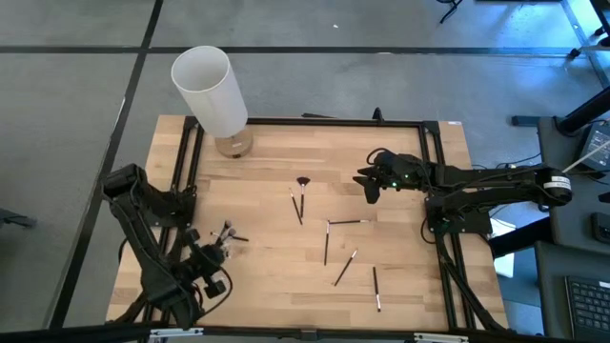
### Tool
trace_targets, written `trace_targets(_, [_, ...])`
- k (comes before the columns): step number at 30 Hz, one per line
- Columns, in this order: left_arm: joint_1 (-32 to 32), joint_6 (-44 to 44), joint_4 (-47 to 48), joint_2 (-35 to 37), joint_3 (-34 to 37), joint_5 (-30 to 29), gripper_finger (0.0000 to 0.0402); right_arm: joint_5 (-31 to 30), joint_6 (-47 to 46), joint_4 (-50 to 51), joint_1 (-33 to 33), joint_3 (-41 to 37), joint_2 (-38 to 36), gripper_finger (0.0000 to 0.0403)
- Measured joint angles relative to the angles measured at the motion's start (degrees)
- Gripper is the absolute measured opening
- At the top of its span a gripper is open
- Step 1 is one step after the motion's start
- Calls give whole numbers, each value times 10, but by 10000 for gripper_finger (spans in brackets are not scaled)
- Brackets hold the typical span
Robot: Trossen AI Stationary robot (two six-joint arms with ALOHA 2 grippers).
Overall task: Put items in baskets/containers
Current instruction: Put the black eyeshadow brush into the transparent organizer
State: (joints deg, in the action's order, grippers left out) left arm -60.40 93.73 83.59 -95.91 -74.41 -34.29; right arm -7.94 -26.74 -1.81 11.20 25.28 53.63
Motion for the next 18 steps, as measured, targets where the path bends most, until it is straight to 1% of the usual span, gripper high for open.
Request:
trace_targets(4, [2,52,0,-11,0,38,39,0,0,0,0,0,0,173])
trace_targets(8, [2,90,4,-11,0,37,70,0,-3,0,0,0,0,173])
trace_targets(14, [10,77,9,-11,0,37,123,0,-3,0,0,0,0,173])
trace_targets(18, [40,87,20,4,-9,31,141,0,-3,0,0,0,0,173])
